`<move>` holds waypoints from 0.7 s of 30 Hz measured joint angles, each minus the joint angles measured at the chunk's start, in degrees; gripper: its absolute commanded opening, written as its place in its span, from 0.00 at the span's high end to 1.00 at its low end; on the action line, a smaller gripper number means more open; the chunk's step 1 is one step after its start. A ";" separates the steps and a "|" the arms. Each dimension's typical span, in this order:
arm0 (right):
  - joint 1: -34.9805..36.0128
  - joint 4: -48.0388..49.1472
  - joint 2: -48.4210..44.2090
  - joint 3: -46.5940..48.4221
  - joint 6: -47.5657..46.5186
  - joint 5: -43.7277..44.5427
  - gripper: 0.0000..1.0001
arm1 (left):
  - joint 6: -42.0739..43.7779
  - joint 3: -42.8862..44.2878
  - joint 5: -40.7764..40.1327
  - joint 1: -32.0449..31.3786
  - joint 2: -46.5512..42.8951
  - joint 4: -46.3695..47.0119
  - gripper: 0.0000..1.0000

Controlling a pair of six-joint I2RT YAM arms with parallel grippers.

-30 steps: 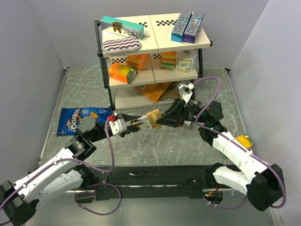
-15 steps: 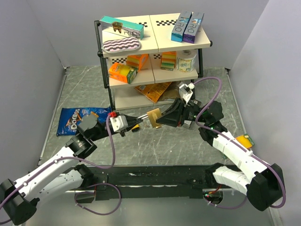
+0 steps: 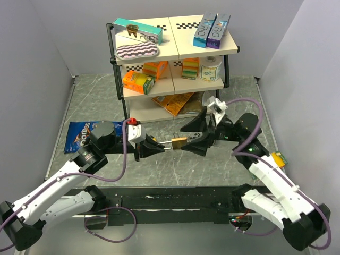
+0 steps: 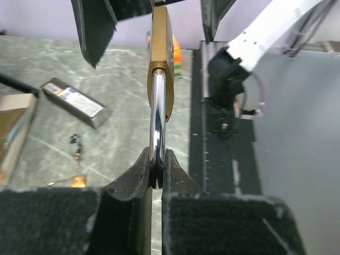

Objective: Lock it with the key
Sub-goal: Lock the lock.

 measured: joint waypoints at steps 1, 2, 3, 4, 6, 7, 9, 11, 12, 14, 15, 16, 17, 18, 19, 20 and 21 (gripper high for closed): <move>0.00 -2.73 -1.18 0.72 -3.08 -0.35 0.01 | -0.68 0.52 0.96 0.00 -0.04 -0.68 0.99; 0.00 -5.60 -2.14 1.51 -6.19 -0.70 0.01 | -1.07 0.92 1.73 0.00 -0.04 -1.16 0.99; 0.00 -8.90 -2.93 2.43 -9.14 -1.31 0.01 | -1.46 1.33 2.64 0.00 -0.04 -2.01 0.99; 0.00 -11.61 -3.43 3.23 -11.78 -1.90 0.01 | -1.73 1.75 3.32 0.00 -0.02 -2.91 0.99; -0.07 -18.05 -4.37 5.27 -18.84 -3.61 0.01 | -2.25 3.06 5.57 0.00 0.63 -5.51 0.99; -0.07 -21.33 -4.68 6.16 -22.29 -4.57 0.01 | -2.40 3.78 6.64 0.00 1.14 -6.71 0.99; -0.07 -27.19 -4.94 7.48 -28.63 -6.67 0.01 | -2.93 5.16 8.85 0.00 2.51 -8.48 0.99; -0.02 -32.87 -4.85 8.26 -34.40 -8.28 0.01 | -3.91 5.51 10.01 0.00 3.26 -9.14 0.99; 0.11 -35.21 -4.59 8.52 -36.63 -8.87 0.04 | -4.31 5.51 10.27 0.00 3.43 -9.44 0.99; 0.26 -39.17 -3.41 9.16 -40.09 -9.46 0.08 | -5.27 5.53 10.38 -0.09 3.80 -10.12 0.99; 0.48 -40.70 -2.62 9.62 -41.18 -9.73 0.13 | -5.55 5.55 10.29 -0.15 4.04 -10.27 0.99; 0.63 -41.97 -1.55 10.19 -42.01 -9.99 0.15 | -5.64 5.68 10.14 -0.24 4.33 -10.51 0.99; 0.74 -42.69 -0.42 10.75 -42.49 -10.23 0.16 | -5.97 6.16 9.84 -0.35 4.70 -11.28 0.99; 0.92 -43.21 0.55 11.04 -42.91 -10.34 0.18 | -6.27 6.56 9.60 -0.46 5.05 -11.82 0.99; 1.05 -43.32 1.11 11.10 -43.01 -10.38 0.19 | -6.45 7.06 9.33 -0.57 5.46 -12.46 0.99; 1.27 -43.47 1.55 11.10 -43.01 -10.38 0.24 | -6.58 7.48 8.94 -0.66 5.84 -13.00 0.99; 1.62 -43.43 1.77 11.10 -43.01 -10.40 0.26 | -6.73 7.65 8.44 -0.76 6.05 -13.18 0.99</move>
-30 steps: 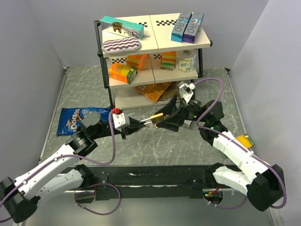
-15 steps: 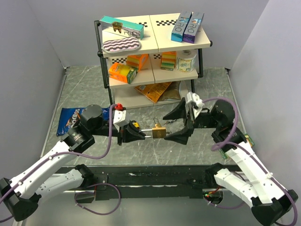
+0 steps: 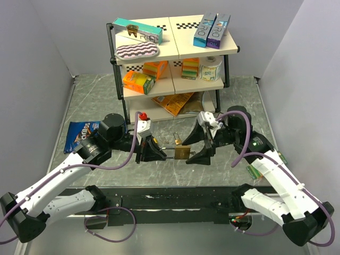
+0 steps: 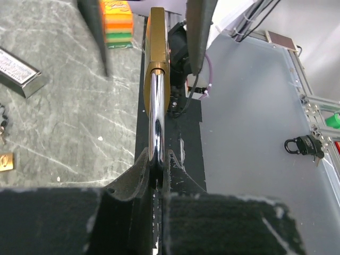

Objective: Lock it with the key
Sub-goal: Lock the lock.

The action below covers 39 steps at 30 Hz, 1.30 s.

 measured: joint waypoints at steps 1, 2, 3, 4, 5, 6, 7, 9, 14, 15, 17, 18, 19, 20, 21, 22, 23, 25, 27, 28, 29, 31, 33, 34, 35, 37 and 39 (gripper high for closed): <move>0.35 0.04 0.04 0.00 -0.02 -0.02 0.28 | -0.15 0.07 -0.33 -0.04 0.09 -0.11 0.99; 0.90 0.04 0.04 -0.02 0.02 -0.02 0.32 | -0.17 0.09 -0.74 -0.04 0.17 -0.26 0.99; 1.51 0.07 0.04 0.00 -0.07 -0.02 0.34 | -0.31 0.09 -1.07 -0.07 0.20 -0.42 0.99; 2.14 0.00 0.04 0.00 -0.22 0.00 0.37 | -0.46 0.09 -1.29 -0.07 0.20 -0.48 0.99; 2.51 -0.07 0.09 0.00 -0.44 0.00 0.43 | -0.74 0.09 -1.46 -0.07 0.20 -0.48 0.99; 3.19 -0.22 0.15 0.00 -0.70 0.02 0.46 | -1.09 0.07 -1.60 -0.09 0.20 -0.46 0.99; 3.58 -0.28 0.22 0.00 -1.16 0.46 0.48 | -1.25 0.09 -1.60 -0.09 0.20 -0.48 0.99; 4.04 -0.55 0.44 0.00 -1.77 0.66 0.50 | -1.46 0.07 -1.57 -0.22 0.17 -0.44 0.99; 5.01 -0.92 1.07 0.00 -2.82 1.09 0.62 | -1.86 0.07 -1.31 -0.52 0.17 -0.39 0.99; 5.11 -0.87 1.14 0.00 -2.93 1.36 0.66 | -1.86 0.07 -1.16 -0.57 0.17 -0.39 0.99; 5.27 -0.79 1.25 0.00 -2.71 1.53 0.77 | -1.90 0.07 -0.92 -0.70 0.17 -0.35 0.99; 5.27 -0.76 1.27 0.00 -2.45 2.01 0.82 | -2.10 0.07 -0.66 -0.79 0.11 -0.37 0.99; 5.22 -0.57 1.29 0.00 -2.05 2.82 0.92 | -2.25 0.07 -0.57 -0.90 0.00 -0.37 0.99; 5.18 -0.35 1.38 0.00 -1.57 3.50 0.97 | -2.38 0.07 -0.70 -0.92 -0.15 -0.37 0.99; 5.20 0.09 1.51 -0.02 -1.40 3.61 1.00 | -2.62 0.07 -1.01 -0.90 -0.22 -0.37 0.99; 5.22 0.33 1.51 -0.02 -1.14 3.67 1.00 | -2.73 0.02 -1.14 -0.90 -0.26 -0.35 0.99; 5.22 0.50 1.51 -0.02 -0.79 3.72 1.00 | -2.95 0.02 -1.20 -0.90 -0.26 -0.24 0.99; 5.22 0.94 1.51 -0.11 0.02 3.69 1.00 | -3.41 -0.13 -1.25 -0.90 -0.28 0.17 0.99; 5.25 1.75 1.49 -0.37 1.07 3.67 1.00 | -3.82 -0.28 -1.46 -0.90 -0.33 0.50 0.99; 5.29 2.38 1.49 -0.57 1.66 3.65 1.00 | -4.07 -0.31 -1.60 -0.92 -0.35 0.52 0.99; 5.33 2.93 1.49 -0.76 2.23 3.63 1.00 | -4.13 -0.37 -1.64 -0.94 -0.44 0.57 0.99; 5.42 4.68 1.49 -1.49 4.24 2.95 1.00 | -3.98 -0.96 -2.05 -1.25 -1.05 0.76 0.99; 5.60 6.49 1.51 -2.36 6.67 2.03 1.00 | -3.30 -1.22 -2.82 -1.92 -1.57 0.52 0.99; 5.62 7.15 1.60 -2.58 7.93 1.36 1.00 | -3.06 -1.22 -3.13 -2.19 -1.70 0.46 0.99; 5.62 7.85 1.66 -2.69 9.07 0.90 1.00 | -2.89 -1.22 -3.21 -2.43 -1.79 0.48 0.99; 5.62 8.98 1.73 -2.80 10.64 0.35 1.00 | -2.82 -1.25 -3.39 -2.78 -1.99 0.52 0.99; 5.73 10.21 1.88 -2.95 11.93 -0.13 1.00 | -2.67 -1.53 -3.69 -3.15 -2.29 0.63 0.99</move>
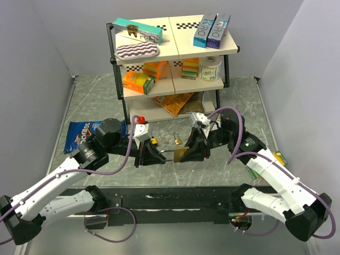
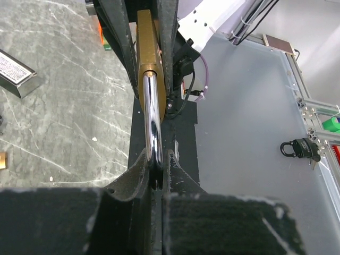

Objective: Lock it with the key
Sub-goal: Lock the lock.

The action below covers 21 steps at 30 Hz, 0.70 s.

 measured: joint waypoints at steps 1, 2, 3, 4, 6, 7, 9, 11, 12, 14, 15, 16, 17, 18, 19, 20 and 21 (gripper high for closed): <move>0.09 0.39 0.13 0.00 0.44 -0.24 1.00 | 0.02 -0.22 -0.13 -0.13 -0.26 0.17 0.99; 0.20 0.59 0.26 0.00 0.81 -0.48 1.00 | 0.02 -0.37 -0.22 -0.28 -0.42 0.35 0.99; 0.26 0.59 0.37 0.00 1.14 -0.72 1.00 | 0.00 -0.50 -0.31 -0.46 -0.52 0.35 0.99; 0.35 0.59 0.48 0.00 1.38 -0.98 1.00 | -0.02 -0.63 -0.31 -0.66 -0.57 0.50 0.99; 0.46 0.57 0.61 0.00 1.64 -1.38 1.00 | -0.52 -0.79 -0.28 -1.03 -0.57 0.85 0.99; 0.50 0.59 0.63 0.00 1.84 -1.57 1.00 | -1.09 -0.96 -0.15 -1.20 -0.55 1.27 0.99; 0.66 0.55 0.79 0.00 2.14 -2.10 1.00 | -1.92 -1.01 0.13 -1.55 -0.48 1.55 0.99; 0.90 0.52 1.22 0.00 2.49 -2.56 1.00 | -2.84 -1.14 0.31 -1.99 -0.44 2.14 0.99; 1.42 1.20 1.49 0.13 2.58 -2.56 1.00 | -3.15 -1.22 0.44 -2.58 0.11 3.26 0.99; 1.95 0.20 1.97 0.15 2.86 -3.10 1.00 | -3.58 -1.42 0.63 -3.39 0.50 3.45 0.99; 2.03 -0.24 2.12 0.15 2.91 -3.43 1.00 | -3.72 -1.44 0.66 -3.72 0.59 3.43 0.99; 2.16 -0.37 2.25 0.15 3.13 -3.69 1.00 | -3.80 -1.49 0.63 -4.04 0.61 3.48 0.99; 2.32 -0.55 2.27 0.15 3.39 -3.96 1.00 | -4.04 -1.53 0.66 -4.37 0.61 3.63 0.99; 2.49 -0.63 2.25 0.09 3.85 -4.17 1.00 | -4.52 -1.55 0.70 -4.68 0.61 3.74 0.99; 2.60 -0.37 2.21 -0.09 4.39 -4.42 1.00 | -5.03 -1.62 0.74 -5.09 0.61 3.93 0.99; 2.73 -0.15 2.16 -0.26 4.90 -4.76 1.00 | -5.33 -1.73 0.79 -5.35 0.61 4.20 0.99; 2.82 0.13 2.19 -0.42 5.55 -4.98 1.00 | -6.12 -2.01 0.81 -5.60 0.61 4.68 0.99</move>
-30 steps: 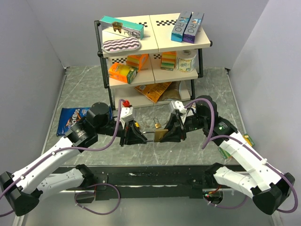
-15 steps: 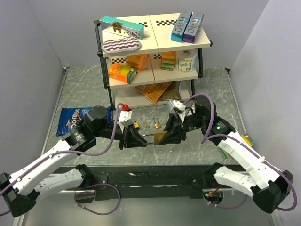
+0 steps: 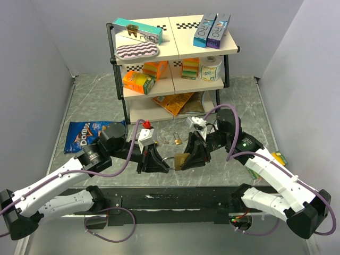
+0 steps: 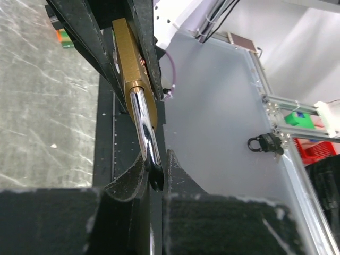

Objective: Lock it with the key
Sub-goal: Lock the lock.

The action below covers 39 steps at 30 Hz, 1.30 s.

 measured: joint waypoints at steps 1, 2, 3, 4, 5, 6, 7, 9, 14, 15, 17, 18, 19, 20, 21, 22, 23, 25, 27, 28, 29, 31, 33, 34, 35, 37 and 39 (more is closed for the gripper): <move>0.13 0.17 0.04 -0.04 0.44 -0.11 1.00 | -0.57 -0.33 0.11 -0.15 0.00 0.57 0.99; 0.22 0.22 0.07 -0.09 0.98 -0.28 1.00 | -1.27 -0.61 0.20 -0.26 0.00 1.25 0.99; 0.26 0.28 0.13 -0.11 1.49 -0.44 1.00 | -2.05 -0.90 0.33 -0.31 0.00 1.84 0.99; 0.33 0.33 0.20 -0.11 1.88 -0.42 1.00 | -2.73 -1.05 0.33 -0.37 0.00 2.25 0.99; 0.63 0.92 0.46 -0.07 2.14 -0.15 1.00 | -3.32 -1.25 -0.11 -0.57 0.33 3.17 0.99; 0.96 0.61 0.48 -0.07 2.29 -0.07 1.00 | -3.93 -1.31 -0.11 -0.74 0.48 3.28 0.99; 0.98 0.42 0.66 -0.07 2.54 0.13 1.00 | -4.59 -1.31 -0.26 -0.76 0.68 3.26 0.99; 1.29 0.26 0.96 -0.07 3.17 1.77 1.00 | -5.55 -1.31 -1.84 -0.94 1.09 3.30 0.99; 2.10 -0.96 1.75 -0.09 2.47 6.36 1.00 | -6.38 -2.32 -6.71 -1.55 3.39 4.22 0.99; 2.12 -1.73 1.86 -0.11 1.95 6.80 1.00 | -6.29 -2.43 -6.97 -1.53 3.39 4.02 0.99; 2.14 -2.56 1.79 -0.11 0.87 7.76 1.00 | -5.75 -2.45 -7.87 -1.64 3.39 3.50 0.99; 2.14 -2.75 1.70 -0.15 0.15 8.50 1.00 | -4.96 -2.45 -8.48 -1.62 3.37 3.10 0.99; 2.12 -2.95 1.60 -0.26 -0.28 8.92 1.00 | -4.33 -2.45 -8.87 -1.53 3.32 2.86 0.99; 2.08 -3.02 1.46 -0.42 -0.81 9.31 1.00 | -3.76 -2.51 -8.94 -1.33 3.28 2.75 0.99; 1.95 -2.99 1.29 -0.57 -1.55 9.68 1.00 | -3.21 -2.62 -8.76 -0.94 3.17 2.78 0.99; 1.79 -3.02 1.16 -0.63 -2.34 10.19 0.91 | -2.56 -2.86 -8.46 -0.22 3.02 2.91 0.99; 1.46 -3.17 1.07 -0.63 -3.15 10.80 0.82 | -1.81 -3.15 -8.02 0.55 2.73 3.04 0.99; 0.74 -3.32 0.92 -0.63 -5.18 11.85 0.56 | -0.24 -3.58 -7.19 2.40 2.29 3.89 0.99; 0.07 -3.39 0.87 -0.59 -7.19 12.50 0.44 | 1.75 -4.04 -5.95 3.87 2.29 4.61 0.99; -0.24 -3.67 0.66 -0.59 -7.82 12.22 0.42 | 2.82 -4.26 -5.57 4.66 2.14 4.37 0.99; -1.16 -4.35 0.13 -0.44 -9.09 12.15 0.42 | 3.96 -4.46 -5.18 5.79 1.99 3.87 0.99; -2.91 -5.68 -0.83 0.00 -11.13 12.15 0.38 | 6.29 -4.55 -4.15 7.82 1.75 3.02 0.99; -4.66 -7.65 -1.90 0.68 -12.94 11.98 0.36 | 8.50 -4.55 -3.15 9.20 1.18 1.60 0.99; -5.40 -8.57 -2.49 0.96 -13.70 11.91 0.36 | 9.42 -4.55 -2.84 9.75 0.87 0.68 0.99; -5.99 -9.42 -2.91 1.22 -14.47 11.80 0.37 | 10.51 -4.55 -2.54 10.08 0.70 0.04 0.99; -7.26 -11.76 -3.74 1.81 -16.17 11.50 0.39 | 12.59 -4.55 -1.70 10.56 0.39 -1.86 0.99; -7.80 -13.33 -3.96 2.21 -17.20 11.15 0.42 | 14.19 -4.55 -1.40 10.80 0.35 -3.67 0.99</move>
